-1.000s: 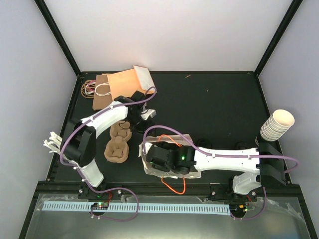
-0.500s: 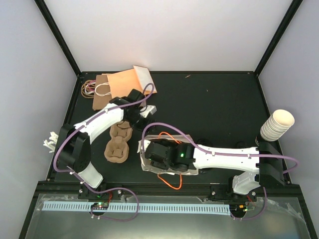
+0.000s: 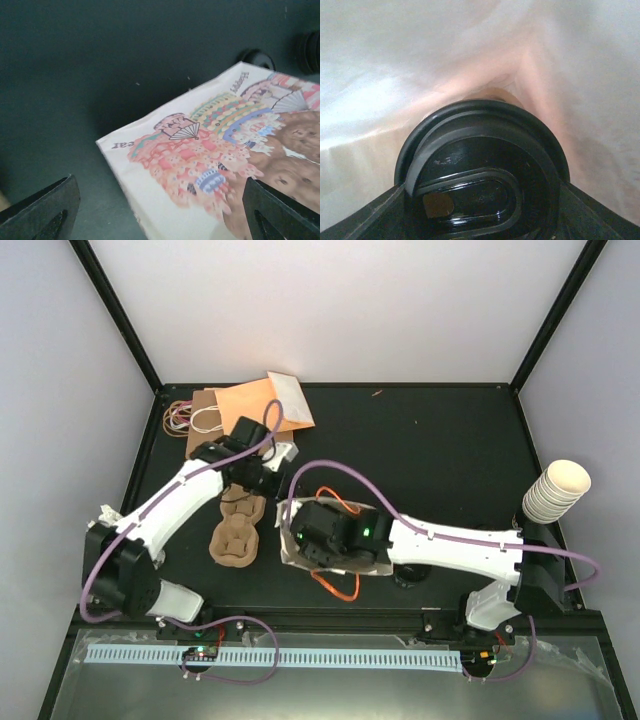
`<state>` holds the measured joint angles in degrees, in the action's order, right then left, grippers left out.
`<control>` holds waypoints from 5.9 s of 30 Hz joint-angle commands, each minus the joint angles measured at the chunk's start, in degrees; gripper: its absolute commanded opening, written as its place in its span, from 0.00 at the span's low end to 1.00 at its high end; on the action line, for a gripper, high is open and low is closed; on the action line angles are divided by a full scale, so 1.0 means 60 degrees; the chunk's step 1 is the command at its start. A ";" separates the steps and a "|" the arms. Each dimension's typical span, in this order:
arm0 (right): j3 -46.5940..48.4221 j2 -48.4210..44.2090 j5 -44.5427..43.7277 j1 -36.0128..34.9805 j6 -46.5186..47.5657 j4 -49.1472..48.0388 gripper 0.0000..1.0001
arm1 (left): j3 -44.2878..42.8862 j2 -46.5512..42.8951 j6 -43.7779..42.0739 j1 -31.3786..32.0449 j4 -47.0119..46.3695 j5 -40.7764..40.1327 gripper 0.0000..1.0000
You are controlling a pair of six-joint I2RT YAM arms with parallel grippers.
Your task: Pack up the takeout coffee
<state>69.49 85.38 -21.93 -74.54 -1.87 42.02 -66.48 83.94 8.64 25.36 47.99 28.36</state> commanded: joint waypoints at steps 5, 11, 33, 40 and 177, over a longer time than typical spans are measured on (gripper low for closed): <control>0.1623 0.0590 0.2070 0.1628 -0.1106 0.1113 0.49 | 0.0136 -0.2209 0.0694 -0.0831 0.0305 -0.1039 0.96; 0.2774 0.1042 0.2699 0.2450 -0.1318 0.1790 0.49 | 0.0054 -0.3005 0.0926 -0.0953 0.1081 -0.1393 0.96; 0.4734 0.1930 0.2023 0.2815 0.0346 0.2860 0.49 | 0.2442 -0.7906 0.3985 -0.0932 -0.0115 0.0850 0.89; 0.3812 0.1628 0.2266 0.2835 0.0753 0.2019 0.49 | 0.3660 -0.8364 0.5259 -0.0709 -0.1502 0.1587 0.86; -0.2439 -0.1424 -0.0009 -0.0180 0.3593 -0.3508 0.41 | -0.0435 -0.1939 0.1518 -0.0800 -0.0540 -0.0301 0.99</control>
<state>56.07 76.73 -16.29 -73.32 18.90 23.31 -69.28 67.92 20.97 20.97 50.87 21.74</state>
